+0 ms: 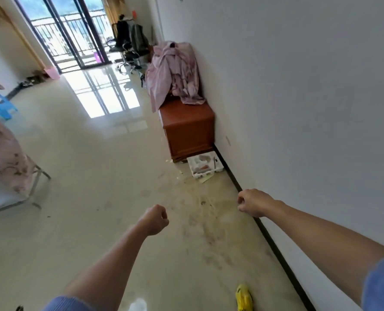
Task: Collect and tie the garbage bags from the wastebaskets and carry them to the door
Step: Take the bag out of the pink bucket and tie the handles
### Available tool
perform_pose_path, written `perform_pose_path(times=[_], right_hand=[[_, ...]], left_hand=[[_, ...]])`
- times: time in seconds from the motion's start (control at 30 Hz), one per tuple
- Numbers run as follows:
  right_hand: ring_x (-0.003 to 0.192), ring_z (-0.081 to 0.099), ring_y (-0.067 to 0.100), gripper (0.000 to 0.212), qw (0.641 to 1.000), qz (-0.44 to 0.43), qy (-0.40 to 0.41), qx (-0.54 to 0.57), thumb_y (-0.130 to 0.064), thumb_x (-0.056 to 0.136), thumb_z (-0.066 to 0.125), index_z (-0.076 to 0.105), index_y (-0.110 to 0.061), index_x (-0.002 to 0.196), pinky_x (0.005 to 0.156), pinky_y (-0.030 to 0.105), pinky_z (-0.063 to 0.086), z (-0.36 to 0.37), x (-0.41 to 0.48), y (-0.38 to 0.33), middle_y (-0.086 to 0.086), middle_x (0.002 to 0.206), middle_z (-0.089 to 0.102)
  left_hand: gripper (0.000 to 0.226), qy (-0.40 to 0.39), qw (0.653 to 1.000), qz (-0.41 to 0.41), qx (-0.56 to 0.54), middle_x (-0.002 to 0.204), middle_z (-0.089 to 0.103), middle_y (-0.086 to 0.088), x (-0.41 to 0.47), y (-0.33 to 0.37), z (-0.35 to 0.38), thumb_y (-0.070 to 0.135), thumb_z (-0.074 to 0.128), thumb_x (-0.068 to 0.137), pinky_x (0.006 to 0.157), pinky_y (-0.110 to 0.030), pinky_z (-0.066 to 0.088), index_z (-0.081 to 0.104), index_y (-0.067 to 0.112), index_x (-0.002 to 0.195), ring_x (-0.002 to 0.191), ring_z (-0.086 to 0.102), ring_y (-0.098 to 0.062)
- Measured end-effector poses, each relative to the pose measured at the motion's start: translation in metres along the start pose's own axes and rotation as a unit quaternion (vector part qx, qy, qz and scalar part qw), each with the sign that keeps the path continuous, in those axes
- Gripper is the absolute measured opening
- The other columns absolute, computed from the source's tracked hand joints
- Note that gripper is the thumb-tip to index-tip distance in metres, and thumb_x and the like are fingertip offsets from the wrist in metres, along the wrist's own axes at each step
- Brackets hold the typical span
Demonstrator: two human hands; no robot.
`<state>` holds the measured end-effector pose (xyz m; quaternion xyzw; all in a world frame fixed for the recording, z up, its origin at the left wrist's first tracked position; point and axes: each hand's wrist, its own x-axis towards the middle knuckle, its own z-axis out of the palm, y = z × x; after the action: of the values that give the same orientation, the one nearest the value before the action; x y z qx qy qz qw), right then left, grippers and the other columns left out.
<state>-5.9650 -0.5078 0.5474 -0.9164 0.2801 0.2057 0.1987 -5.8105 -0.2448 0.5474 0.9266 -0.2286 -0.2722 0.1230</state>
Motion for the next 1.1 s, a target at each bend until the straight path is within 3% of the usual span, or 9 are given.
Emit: perform_pose_path(times=[0.13,0.23,0.4,0.5,0.7,0.9,1.1], right_hand=[[0.099,0.063,0.021,0.029,0.998,-0.058,-0.03,-0.014,-0.032,0.091,0.059,0.065,-0.017,0.115,0.089,0.037,0.054,-0.048,0.098,-0.057,0.004,0.115,0.066],[0.099,0.062,0.021,0.028,0.992,-0.118,-0.035,-0.039,-0.032,0.093,0.059,0.064,-0.018,0.116,0.087,0.035,0.054,-0.08,0.164,-0.114,0.002,0.117,0.064],[0.101,0.06,0.022,0.031,0.969,-0.208,-0.062,-0.12,-0.034,0.095,0.055,0.06,-0.022,0.123,0.079,0.029,0.05,-0.096,0.242,-0.22,0.003,0.122,0.059],[0.093,0.059,0.021,0.03,0.955,-0.243,-0.074,-0.152,-0.037,0.094,0.056,0.059,-0.024,0.12,0.075,0.029,0.05,-0.089,0.288,-0.281,0.003,0.12,0.058],[0.102,0.061,0.023,0.031,0.943,-0.277,-0.081,-0.165,-0.039,0.092,0.056,0.06,-0.027,0.121,0.079,0.028,0.048,-0.092,0.376,-0.42,0.001,0.122,0.061],[0.102,0.062,0.022,0.031,0.93,-0.322,-0.087,-0.157,-0.037,0.091,0.057,0.061,-0.027,0.119,0.085,0.03,0.051,-0.112,0.443,-0.569,-0.002,0.119,0.065],[0.107,0.061,0.022,0.033,0.879,-0.405,-0.113,-0.226,-0.038,0.092,0.056,0.06,-0.024,0.122,0.087,0.028,0.049,-0.09,0.501,-0.724,0.001,0.122,0.064]], left_hand=[[0.005,0.022,0.994,-0.083,-0.066,0.082,0.06,-0.01,0.056,-0.02,-0.043,0.018,0.061,0.087,0.067,-0.035,0.051,0.062,0.013,0.084,0.069,0.054,-0.023],[0.01,0.049,0.985,-0.125,-0.111,0.075,0.065,-0.008,0.088,-0.04,-0.077,0.022,0.061,0.084,0.063,-0.028,0.048,0.059,0.023,0.074,0.062,0.057,-0.022],[0.005,0.06,0.964,-0.204,-0.158,0.082,0.068,-0.009,0.112,-0.103,-0.117,0.023,0.061,0.085,0.062,-0.024,0.045,0.064,0.019,0.084,0.067,0.06,-0.022],[0.015,0.062,0.952,-0.248,-0.17,0.095,0.07,-0.013,0.132,-0.156,-0.138,0.022,0.059,0.086,0.066,-0.025,0.044,0.068,0.013,0.095,0.073,0.058,-0.022],[0.01,0.054,0.933,-0.292,-0.205,0.078,0.063,-0.008,0.199,-0.263,-0.202,0.019,0.058,0.088,0.045,-0.019,0.04,0.064,0.012,0.092,0.066,0.06,-0.022],[0.02,0.112,0.919,-0.309,-0.217,0.102,0.071,-0.013,0.242,-0.351,-0.301,0.02,0.059,0.088,0.068,-0.024,0.043,0.068,0.009,0.101,0.076,0.057,-0.021],[0.019,0.145,0.879,-0.376,-0.256,0.107,0.07,-0.014,0.255,-0.458,-0.355,0.02,0.059,0.088,0.07,-0.023,0.043,0.069,0.01,0.101,0.076,0.055,-0.02]])
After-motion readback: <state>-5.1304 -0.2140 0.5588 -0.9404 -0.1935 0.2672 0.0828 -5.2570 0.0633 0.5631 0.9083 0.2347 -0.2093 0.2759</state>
